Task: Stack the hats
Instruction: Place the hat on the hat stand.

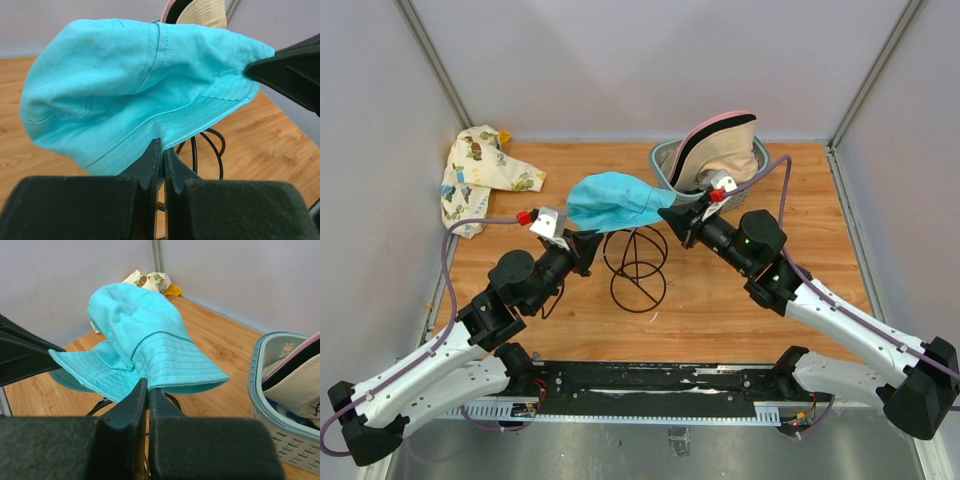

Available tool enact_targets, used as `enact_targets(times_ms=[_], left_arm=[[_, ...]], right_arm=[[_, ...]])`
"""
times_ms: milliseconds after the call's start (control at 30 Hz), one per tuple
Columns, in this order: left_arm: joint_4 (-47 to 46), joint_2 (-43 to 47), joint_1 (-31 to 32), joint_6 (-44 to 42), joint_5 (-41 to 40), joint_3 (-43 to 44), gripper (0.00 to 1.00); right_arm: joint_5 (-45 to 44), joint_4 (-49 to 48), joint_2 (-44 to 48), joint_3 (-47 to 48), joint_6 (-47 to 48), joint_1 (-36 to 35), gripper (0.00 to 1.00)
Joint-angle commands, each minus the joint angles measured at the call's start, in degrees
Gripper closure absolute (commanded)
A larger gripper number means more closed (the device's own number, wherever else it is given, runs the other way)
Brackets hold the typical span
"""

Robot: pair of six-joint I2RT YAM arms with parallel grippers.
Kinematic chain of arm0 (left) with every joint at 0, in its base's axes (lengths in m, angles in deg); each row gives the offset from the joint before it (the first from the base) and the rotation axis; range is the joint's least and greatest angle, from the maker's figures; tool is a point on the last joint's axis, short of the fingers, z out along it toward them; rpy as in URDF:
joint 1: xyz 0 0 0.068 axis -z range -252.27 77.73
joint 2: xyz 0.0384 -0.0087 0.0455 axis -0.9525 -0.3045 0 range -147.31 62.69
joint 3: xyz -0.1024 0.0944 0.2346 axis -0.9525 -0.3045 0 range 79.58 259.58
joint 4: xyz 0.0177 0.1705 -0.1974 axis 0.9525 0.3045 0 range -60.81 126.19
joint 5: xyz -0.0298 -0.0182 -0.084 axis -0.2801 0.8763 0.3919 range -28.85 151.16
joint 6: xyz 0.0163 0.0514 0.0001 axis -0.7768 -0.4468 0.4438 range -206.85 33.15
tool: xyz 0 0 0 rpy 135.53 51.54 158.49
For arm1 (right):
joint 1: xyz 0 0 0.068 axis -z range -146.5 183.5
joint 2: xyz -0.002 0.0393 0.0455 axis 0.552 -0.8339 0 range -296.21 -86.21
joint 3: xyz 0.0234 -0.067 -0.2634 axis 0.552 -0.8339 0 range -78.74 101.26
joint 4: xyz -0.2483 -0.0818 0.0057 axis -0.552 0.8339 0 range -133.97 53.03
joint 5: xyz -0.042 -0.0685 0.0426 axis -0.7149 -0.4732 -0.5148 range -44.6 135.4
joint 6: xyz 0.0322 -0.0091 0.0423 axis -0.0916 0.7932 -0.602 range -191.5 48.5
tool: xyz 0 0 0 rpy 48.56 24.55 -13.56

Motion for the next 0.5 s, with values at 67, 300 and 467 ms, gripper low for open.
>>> enact_targets(times_ms=[67,300,467], left_arm=[[1.5,2.2,-1.2,-2.4,-6.8,1.2,0.99],[-0.2,-0.4,-1.2,-4.9,-6.3,3.0,0.99],[0.5,0.2,-1.2,-5.2,-4.8,3.6,0.99]], right_arm=[[-7.1,-6.4,-3.3,2.4,1.1,8.2,1.0],[-5.1,-7.8,-9.0,5.8,0.0,9.5,1.0],[-5.1,-7.8,-5.3,2.4,-0.5,9.8,1.0]])
